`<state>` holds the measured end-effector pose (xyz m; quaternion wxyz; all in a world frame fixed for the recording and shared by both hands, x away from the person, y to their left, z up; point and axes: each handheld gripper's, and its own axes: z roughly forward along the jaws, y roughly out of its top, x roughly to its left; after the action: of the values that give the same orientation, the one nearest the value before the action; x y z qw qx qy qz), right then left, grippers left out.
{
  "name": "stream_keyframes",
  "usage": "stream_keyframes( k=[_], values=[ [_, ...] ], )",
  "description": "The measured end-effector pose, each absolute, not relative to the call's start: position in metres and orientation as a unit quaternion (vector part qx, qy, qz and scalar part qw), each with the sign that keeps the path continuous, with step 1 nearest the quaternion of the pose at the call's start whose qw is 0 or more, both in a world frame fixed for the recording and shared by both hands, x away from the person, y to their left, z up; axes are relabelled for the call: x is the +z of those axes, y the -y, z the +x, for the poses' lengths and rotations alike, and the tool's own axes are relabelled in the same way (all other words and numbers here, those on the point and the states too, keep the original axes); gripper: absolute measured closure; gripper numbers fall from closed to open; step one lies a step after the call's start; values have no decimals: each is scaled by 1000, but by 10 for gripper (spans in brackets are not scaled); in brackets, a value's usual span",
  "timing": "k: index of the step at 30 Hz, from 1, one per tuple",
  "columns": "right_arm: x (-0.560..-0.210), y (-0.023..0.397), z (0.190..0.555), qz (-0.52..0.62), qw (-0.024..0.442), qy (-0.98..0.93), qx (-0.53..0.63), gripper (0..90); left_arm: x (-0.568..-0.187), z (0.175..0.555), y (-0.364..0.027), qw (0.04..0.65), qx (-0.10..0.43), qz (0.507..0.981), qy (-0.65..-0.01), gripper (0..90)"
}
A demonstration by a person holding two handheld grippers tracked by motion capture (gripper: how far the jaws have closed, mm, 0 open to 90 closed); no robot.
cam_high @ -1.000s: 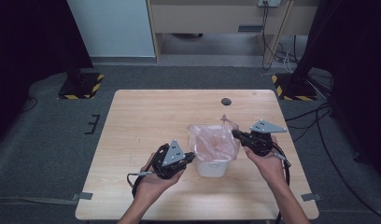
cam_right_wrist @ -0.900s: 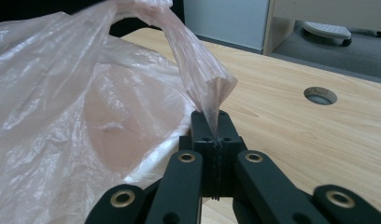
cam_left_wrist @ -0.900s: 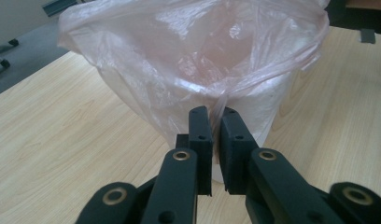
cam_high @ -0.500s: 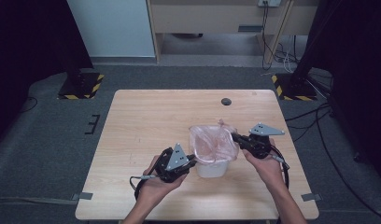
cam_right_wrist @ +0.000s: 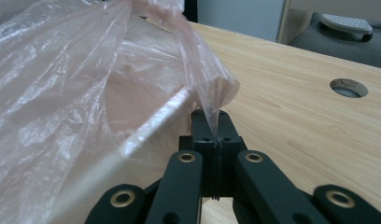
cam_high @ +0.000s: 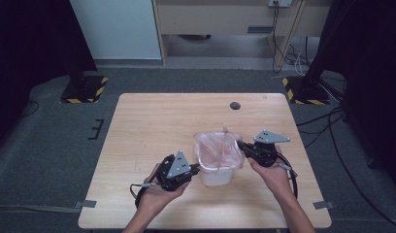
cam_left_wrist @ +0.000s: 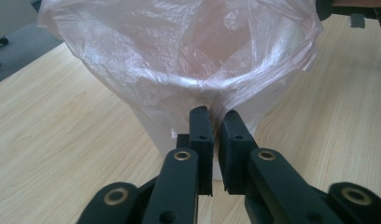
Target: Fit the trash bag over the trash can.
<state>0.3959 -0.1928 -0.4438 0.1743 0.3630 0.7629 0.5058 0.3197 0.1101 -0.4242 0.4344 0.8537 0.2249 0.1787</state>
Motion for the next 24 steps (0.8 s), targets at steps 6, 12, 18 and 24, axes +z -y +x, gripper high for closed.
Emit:
stream_keyframes(
  k=[6, 12, 18, 24],
  values=[
    [-448, 192, 397, 364, 174, -764, 503, 900, -427, 320, -110, 431, 174, 856, -226, 875],
    [-450, 192, 397, 365, 172, -765, 502, 900, -429, 322, -111, 428, 173, 857, -228, 882],
    [-451, 193, 398, 367, 172, -765, 501, 900, -432, 322, -111, 424, 171, 860, -228, 883],
    [-451, 194, 399, 369, 170, -764, 500, 900, -433, 323, -111, 421, 170, 861, -228, 883]
  ],
)
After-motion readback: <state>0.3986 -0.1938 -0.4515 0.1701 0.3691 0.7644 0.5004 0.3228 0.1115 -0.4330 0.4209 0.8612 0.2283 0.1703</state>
